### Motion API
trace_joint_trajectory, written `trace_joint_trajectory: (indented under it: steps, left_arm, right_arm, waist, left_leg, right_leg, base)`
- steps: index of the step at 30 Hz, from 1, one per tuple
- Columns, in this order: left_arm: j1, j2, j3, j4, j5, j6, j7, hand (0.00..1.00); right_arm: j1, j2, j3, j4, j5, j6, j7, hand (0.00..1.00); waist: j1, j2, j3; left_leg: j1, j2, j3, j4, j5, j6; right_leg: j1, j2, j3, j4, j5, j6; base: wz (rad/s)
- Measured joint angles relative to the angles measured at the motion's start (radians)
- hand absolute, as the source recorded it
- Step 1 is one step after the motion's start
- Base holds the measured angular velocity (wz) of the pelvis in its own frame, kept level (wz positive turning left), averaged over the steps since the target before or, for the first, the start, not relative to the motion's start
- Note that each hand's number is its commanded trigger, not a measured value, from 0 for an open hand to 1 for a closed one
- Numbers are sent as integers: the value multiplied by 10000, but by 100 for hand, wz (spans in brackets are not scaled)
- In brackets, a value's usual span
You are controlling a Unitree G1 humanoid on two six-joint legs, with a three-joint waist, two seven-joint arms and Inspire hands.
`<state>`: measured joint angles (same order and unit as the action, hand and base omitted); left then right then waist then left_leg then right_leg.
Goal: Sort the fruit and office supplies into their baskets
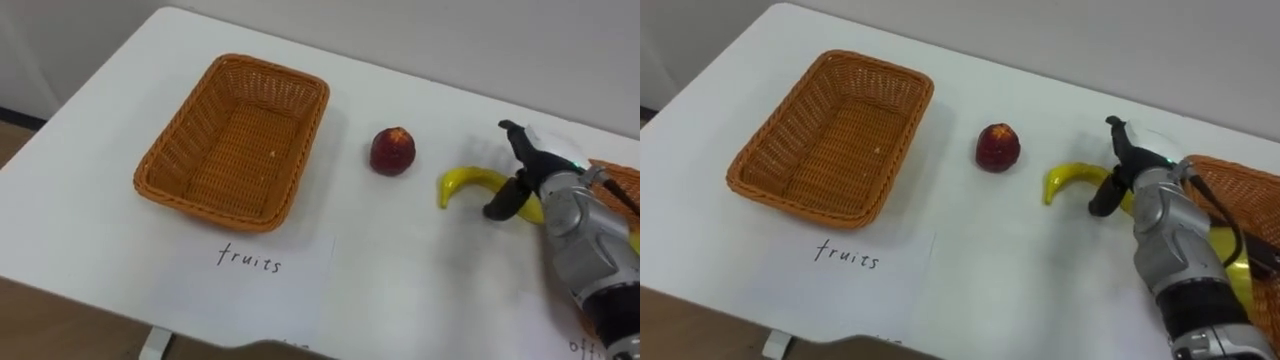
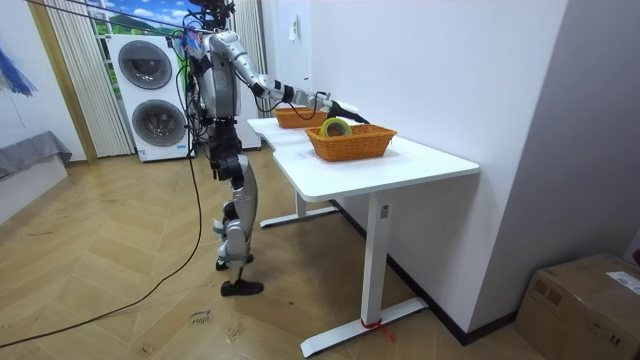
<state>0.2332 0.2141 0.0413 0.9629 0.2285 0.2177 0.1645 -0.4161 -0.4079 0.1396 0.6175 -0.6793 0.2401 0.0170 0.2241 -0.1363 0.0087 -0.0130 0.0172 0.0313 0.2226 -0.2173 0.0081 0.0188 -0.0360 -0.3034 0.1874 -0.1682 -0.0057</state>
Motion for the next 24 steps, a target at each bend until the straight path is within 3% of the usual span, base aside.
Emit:
trace_joint_trajectory:
  steps: [24]
  left_arm:
    - [-37,-13,-145,-12,11,-57,24,0]
  right_arm:
    - [-238,-9,377,310,855,-120,-572,0]
  waist:
    - [23,62,22]
  left_leg:
    - [-118,-9,-116,-131,85,-23]
  right_leg:
    - [-50,11,-115,-14,31,-50]
  base:
    - [1]
